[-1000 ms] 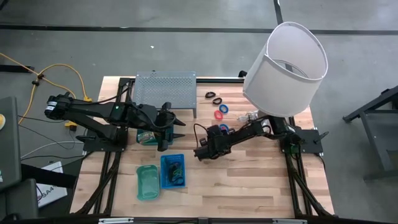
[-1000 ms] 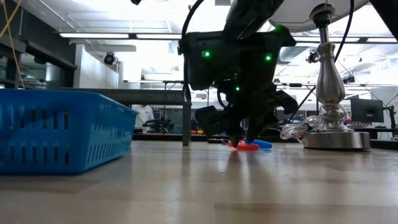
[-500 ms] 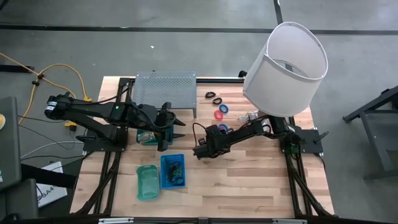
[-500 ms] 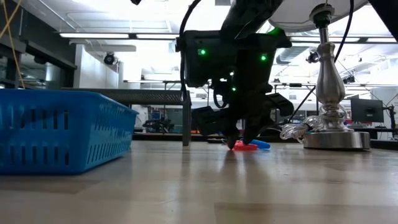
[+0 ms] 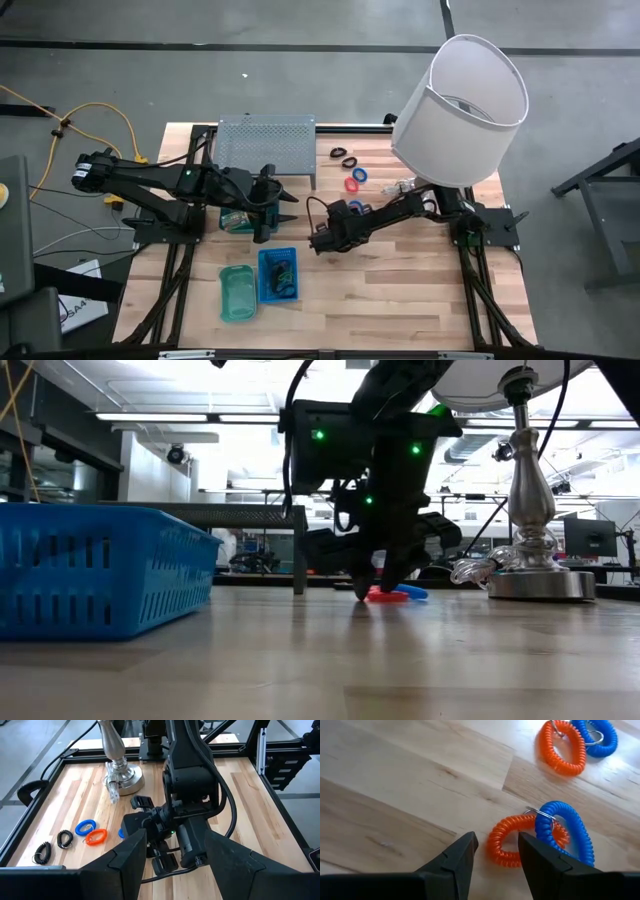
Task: Pick & Place Office Desk Supplies
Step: Put the bottom orange spring keychain into the green bin
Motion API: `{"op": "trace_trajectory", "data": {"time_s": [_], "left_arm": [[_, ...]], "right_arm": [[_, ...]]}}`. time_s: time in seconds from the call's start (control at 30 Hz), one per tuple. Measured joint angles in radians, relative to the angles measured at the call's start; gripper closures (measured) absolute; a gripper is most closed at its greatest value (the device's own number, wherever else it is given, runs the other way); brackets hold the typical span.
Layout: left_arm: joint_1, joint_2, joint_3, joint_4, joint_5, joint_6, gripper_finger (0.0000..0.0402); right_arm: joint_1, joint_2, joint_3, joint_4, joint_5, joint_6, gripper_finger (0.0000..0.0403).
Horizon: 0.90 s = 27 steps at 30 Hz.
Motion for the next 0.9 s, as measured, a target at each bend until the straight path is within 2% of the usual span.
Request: {"op": "trace_trajectory", "data": {"time_s": [0.9], "left_arm": [[0.0,0.0,0.0,0.0,0.0,0.0,0.0208]], "right_arm": [[0.027,0.001,0.001,0.091,-0.015,-0.056,0.0257]]}}
